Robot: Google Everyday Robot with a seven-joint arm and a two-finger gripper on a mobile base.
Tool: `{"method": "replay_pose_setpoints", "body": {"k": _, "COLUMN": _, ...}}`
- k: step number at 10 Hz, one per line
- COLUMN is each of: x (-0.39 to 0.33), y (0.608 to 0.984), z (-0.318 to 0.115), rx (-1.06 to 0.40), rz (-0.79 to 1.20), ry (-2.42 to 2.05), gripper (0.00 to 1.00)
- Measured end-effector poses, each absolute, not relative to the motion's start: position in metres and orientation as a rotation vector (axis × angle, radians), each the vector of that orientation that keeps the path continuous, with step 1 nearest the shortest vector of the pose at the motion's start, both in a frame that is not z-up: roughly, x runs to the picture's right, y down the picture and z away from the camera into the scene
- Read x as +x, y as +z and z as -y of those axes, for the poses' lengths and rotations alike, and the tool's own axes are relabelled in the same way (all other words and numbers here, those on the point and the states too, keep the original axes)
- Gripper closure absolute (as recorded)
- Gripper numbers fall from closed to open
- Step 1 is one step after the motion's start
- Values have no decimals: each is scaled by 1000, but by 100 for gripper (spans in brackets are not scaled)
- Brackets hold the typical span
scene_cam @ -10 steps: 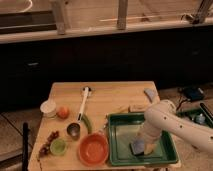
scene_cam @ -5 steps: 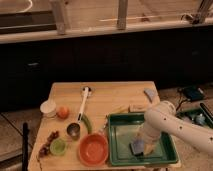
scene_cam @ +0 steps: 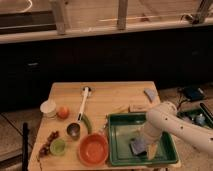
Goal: Wipe tray with sponge
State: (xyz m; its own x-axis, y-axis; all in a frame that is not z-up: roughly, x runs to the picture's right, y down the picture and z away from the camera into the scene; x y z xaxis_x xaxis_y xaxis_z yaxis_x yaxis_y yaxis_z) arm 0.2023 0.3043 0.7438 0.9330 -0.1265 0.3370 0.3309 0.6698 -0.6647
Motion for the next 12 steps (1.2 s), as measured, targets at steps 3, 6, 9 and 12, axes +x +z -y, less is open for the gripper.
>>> {"method": "replay_pose_setpoints", "body": {"k": 3, "x": 206, "y": 753, "z": -313, "rx": -808, "rz": 279, "ry": -248, "gripper": 24}}
{"method": "replay_pose_setpoints", "body": {"k": 6, "x": 208, "y": 759, "z": -317, "rx": -815, "rz": 271, "ry": -252, "gripper": 55}}
{"method": "replay_pose_setpoints", "body": {"k": 9, "x": 210, "y": 761, "z": -314, "rx": -814, "rz": 259, "ry": -259, "gripper": 88}}
{"method": "replay_pose_setpoints", "body": {"k": 12, "x": 215, "y": 762, "z": -308, "rx": -792, "rz": 238, "ry": -255, "gripper": 100}}
